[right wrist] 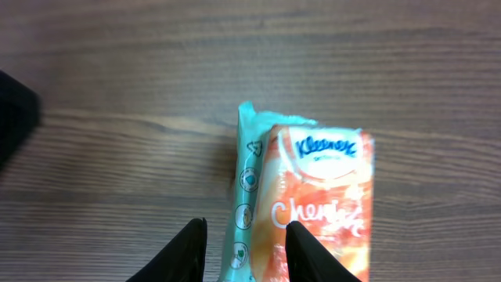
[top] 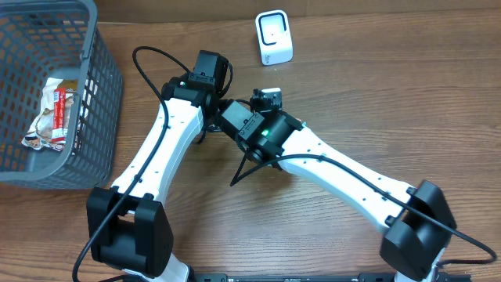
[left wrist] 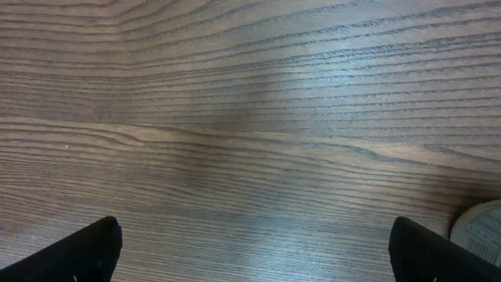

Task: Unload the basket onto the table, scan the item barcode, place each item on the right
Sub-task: 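Lower and close the right gripper on the Kleenex pack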

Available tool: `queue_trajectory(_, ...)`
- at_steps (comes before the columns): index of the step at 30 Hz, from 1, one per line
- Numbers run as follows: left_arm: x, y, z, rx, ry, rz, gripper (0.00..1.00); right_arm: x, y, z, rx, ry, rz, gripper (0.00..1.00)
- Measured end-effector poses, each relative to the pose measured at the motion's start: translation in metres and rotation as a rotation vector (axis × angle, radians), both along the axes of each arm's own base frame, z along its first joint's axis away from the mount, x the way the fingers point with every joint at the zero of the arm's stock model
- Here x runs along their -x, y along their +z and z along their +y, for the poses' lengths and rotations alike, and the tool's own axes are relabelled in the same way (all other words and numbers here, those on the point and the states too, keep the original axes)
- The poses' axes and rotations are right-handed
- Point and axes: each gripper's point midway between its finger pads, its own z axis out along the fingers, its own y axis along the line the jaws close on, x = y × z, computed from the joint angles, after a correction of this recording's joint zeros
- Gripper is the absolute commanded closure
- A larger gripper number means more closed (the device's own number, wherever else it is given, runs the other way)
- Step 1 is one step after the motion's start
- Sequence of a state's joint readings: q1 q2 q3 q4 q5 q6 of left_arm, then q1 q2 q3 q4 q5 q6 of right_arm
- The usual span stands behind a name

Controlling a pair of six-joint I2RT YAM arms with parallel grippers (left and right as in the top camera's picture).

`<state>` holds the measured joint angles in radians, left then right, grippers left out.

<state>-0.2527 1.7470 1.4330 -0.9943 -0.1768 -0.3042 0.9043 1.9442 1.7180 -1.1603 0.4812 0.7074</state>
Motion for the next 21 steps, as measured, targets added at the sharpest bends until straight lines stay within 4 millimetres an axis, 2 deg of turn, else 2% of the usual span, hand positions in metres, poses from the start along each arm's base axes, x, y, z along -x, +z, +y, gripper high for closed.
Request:
queue_trajectory(4,0.000,0.000,0.000,0.000,0.000,0.000,0.00,0.000,-0.012,-0.001,0.032,-0.001,0.018,0.65)
queue_trajectory(14,0.000,0.000,0.000,0.000,0.000,0.000,0.00,-0.001,-0.020,-0.008,0.084,-0.007,0.021,0.65)
queue_trajectory(21,0.000,0.000,0.000,0.000,0.000,0.000,0.00,-0.006,-0.018,-0.014,0.125,-0.016,-0.012,0.65)
